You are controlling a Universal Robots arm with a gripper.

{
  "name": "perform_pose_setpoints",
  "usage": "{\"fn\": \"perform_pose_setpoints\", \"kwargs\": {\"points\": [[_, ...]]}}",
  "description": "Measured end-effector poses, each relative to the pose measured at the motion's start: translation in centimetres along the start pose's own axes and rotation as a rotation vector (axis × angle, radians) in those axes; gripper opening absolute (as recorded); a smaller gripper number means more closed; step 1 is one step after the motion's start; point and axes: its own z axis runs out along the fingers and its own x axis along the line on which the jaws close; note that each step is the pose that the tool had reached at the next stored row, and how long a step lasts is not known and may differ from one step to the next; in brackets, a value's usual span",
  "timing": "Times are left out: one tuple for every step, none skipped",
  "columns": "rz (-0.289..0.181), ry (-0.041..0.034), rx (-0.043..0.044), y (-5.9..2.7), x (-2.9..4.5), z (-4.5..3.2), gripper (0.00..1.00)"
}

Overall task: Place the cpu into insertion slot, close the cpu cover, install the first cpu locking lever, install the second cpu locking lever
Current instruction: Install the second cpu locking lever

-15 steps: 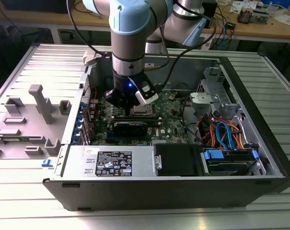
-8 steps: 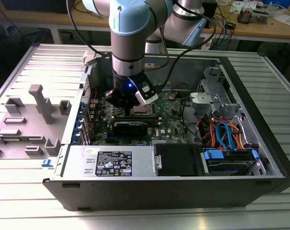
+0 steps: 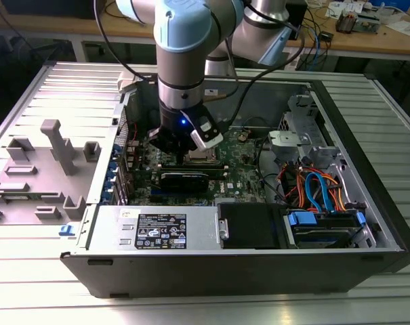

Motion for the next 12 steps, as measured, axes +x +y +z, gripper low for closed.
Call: {"fn": "perform_pose_setpoints", "kwargs": {"points": [[0.000,0.0000,0.0000,0.00,0.00,0.05,0.11],[0.000,0.0000,-0.0001,0.00,0.00,0.06,0.11],[0.000,0.0000,-0.0003,0.00,0.01,0.07,0.11],[0.000,-0.0002,-0.0007,0.00,0.01,0.09,0.11],[-0.001,-0.0001,-0.0009,0.00,0.01,0.09,0.11],[-0.001,-0.0002,-0.0014,0.00,0.01,0.11,0.11],[-0.001,-0.0003,-0.0020,0.00,0.01,0.12,0.11],[-0.001,-0.0005,-0.0030,0.00,0.01,0.15,0.11],[-0.001,-0.0008,-0.0041,0.00,0.00,0.17,0.11],[-0.001,-0.0010,-0.0056,0.00,0.00,0.20,0.11],[-0.001,-0.0012,-0.0066,0.00,0.00,0.22,0.11],[-0.001,-0.0013,-0.0077,0.01,0.00,0.23,0.11]]}}
